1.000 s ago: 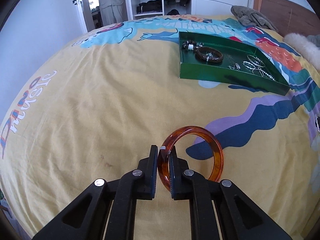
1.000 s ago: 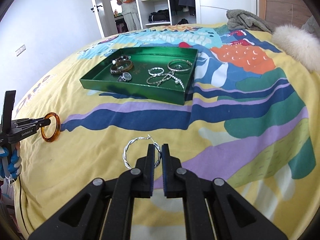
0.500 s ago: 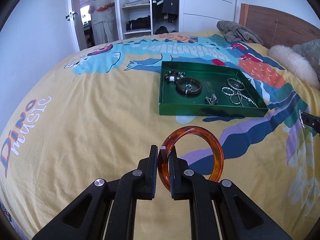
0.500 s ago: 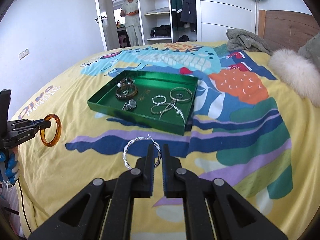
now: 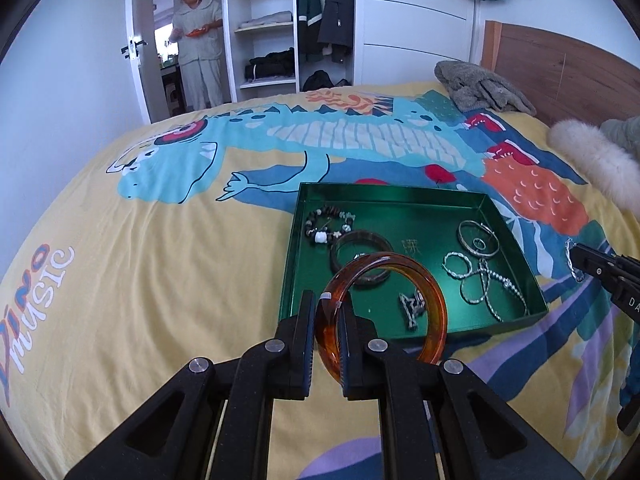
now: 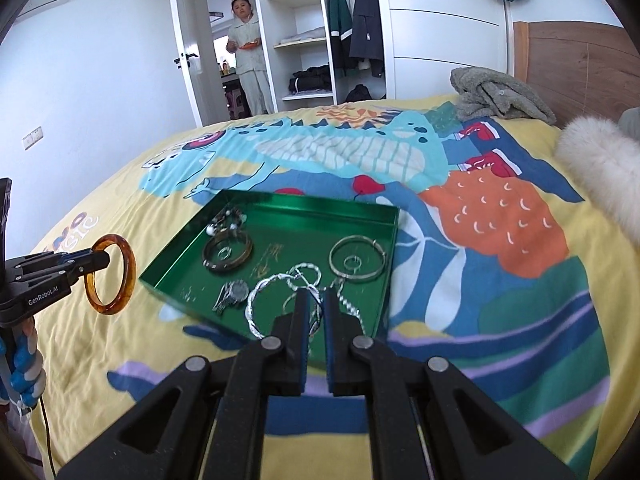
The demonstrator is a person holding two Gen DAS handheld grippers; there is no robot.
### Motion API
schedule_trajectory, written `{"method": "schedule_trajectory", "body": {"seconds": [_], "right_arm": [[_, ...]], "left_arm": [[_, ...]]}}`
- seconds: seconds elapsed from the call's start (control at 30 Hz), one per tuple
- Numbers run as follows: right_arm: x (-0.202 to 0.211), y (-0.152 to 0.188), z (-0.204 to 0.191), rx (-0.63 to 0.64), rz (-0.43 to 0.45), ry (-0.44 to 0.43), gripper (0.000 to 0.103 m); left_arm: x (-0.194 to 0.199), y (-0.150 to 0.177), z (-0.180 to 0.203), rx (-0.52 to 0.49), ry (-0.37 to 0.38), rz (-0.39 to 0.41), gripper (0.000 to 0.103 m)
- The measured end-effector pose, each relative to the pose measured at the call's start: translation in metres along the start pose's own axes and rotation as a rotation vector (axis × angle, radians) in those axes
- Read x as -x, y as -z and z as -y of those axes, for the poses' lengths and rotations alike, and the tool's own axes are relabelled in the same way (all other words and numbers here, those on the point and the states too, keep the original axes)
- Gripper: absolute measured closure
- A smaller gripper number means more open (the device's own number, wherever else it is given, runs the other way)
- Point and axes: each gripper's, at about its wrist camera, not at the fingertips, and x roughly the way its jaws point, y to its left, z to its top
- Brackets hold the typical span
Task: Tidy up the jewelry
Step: 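Carry the bangle and hoop over the tray and open both tools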
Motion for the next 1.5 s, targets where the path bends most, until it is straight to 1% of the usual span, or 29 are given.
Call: {"method": "schedule_trajectory", "body": {"seconds": [0.17, 0.3, 0.43, 0.6, 0.87, 1.13, 1.17, 1.2, 1.23, 1.3, 1.33, 1.4, 1.5], "right_arm": [[-0.029, -0.016, 0.011, -0.024, -0.007, 0.008, 0.097], [-0.055, -0.021, 0.017, -0.040, -0.033, 0.011, 0.097], [-0.082, -0.022, 0.021, -0.049, -0.080, 0.014, 0.097], [-0.112, -0.015, 0.020, -0.044, -0.152, 0.022, 0.097], [-0.137, 0.000, 0.025, -0.044, -0.221, 0.057, 0.097], [-0.141, 0.003, 0.022, -0.033, -0.227, 0.059, 0.095], [-0.141, 0.003, 0.023, -0.034, -0.228, 0.056, 0.094], [-0.140, 0.003, 0.022, -0.031, -0.230, 0.051, 0.093], [-0.139, 0.003, 0.021, -0.025, -0.230, 0.048, 0.090], [-0.136, 0.002, 0.019, -0.013, -0.224, 0.050, 0.079], [-0.134, 0.001, 0.019, -0.011, -0.220, 0.049, 0.071], [-0.130, 0.000, 0.017, -0.009, -0.210, 0.049, 0.069], [-0.122, -0.002, 0.015, -0.006, -0.197, 0.054, 0.069]], "left_arm": [[-0.034, -0.018, 0.007, 0.011, -0.011, -0.022, 0.093], [-0.060, -0.025, 0.010, 0.017, -0.021, -0.052, 0.093], [-0.087, -0.025, 0.013, 0.016, -0.036, -0.089, 0.093], [-0.113, -0.017, 0.014, 0.013, -0.052, -0.141, 0.093], [-0.134, -0.008, 0.009, 0.043, -0.045, -0.182, 0.093], [-0.136, -0.006, 0.002, 0.070, -0.037, -0.181, 0.092], [-0.136, -0.005, 0.001, 0.072, -0.039, -0.182, 0.092], [-0.136, -0.005, 0.000, 0.074, -0.041, -0.183, 0.089], [-0.135, -0.006, -0.001, 0.076, -0.041, -0.181, 0.087], [-0.134, -0.008, -0.001, 0.076, -0.046, -0.174, 0.081], [-0.132, -0.008, -0.002, 0.073, -0.047, -0.170, 0.079], [-0.127, -0.009, -0.001, 0.067, -0.051, -0.161, 0.074], [-0.118, -0.009, -0.002, 0.064, -0.049, -0.143, 0.068]]}}
